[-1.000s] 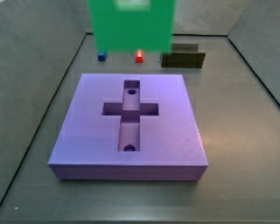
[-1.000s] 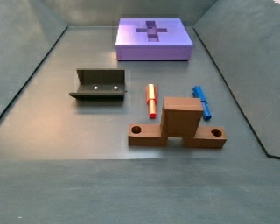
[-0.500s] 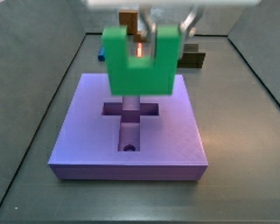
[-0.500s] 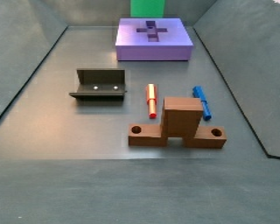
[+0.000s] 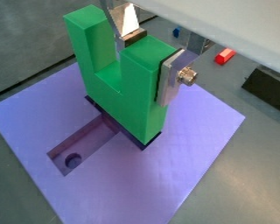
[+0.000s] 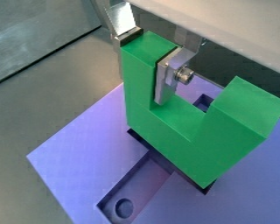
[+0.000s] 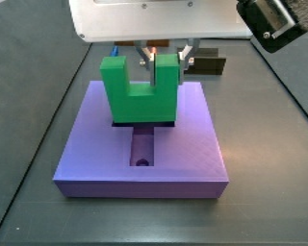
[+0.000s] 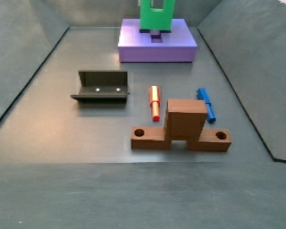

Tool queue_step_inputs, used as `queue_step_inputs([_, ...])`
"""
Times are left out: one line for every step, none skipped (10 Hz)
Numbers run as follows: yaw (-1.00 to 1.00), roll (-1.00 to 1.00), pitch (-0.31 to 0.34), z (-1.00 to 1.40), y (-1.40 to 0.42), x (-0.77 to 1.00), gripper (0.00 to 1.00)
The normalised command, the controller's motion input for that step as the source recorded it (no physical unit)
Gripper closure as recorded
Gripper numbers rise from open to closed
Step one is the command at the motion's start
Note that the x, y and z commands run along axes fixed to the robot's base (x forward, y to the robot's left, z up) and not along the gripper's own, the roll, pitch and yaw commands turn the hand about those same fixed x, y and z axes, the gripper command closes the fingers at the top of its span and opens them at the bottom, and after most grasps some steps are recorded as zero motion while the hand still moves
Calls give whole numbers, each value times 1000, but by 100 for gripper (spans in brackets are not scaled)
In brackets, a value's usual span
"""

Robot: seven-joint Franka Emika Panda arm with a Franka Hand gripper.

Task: Pick up the green object. Move up. Move to above the board. Insert the green object.
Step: Insert the green object.

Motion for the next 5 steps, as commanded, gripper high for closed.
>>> queue_step_inputs([-29,0,0,-249,-23,129,100])
queue_step_inputs([0,11,0,-274,0,43,100])
queue_step_inputs([0,26,0,-243,31,-20,100])
queue_step_inputs([0,56,0,-237,51,-63,100])
queue_step_inputs([-17,77,0,-231,0,-134,100])
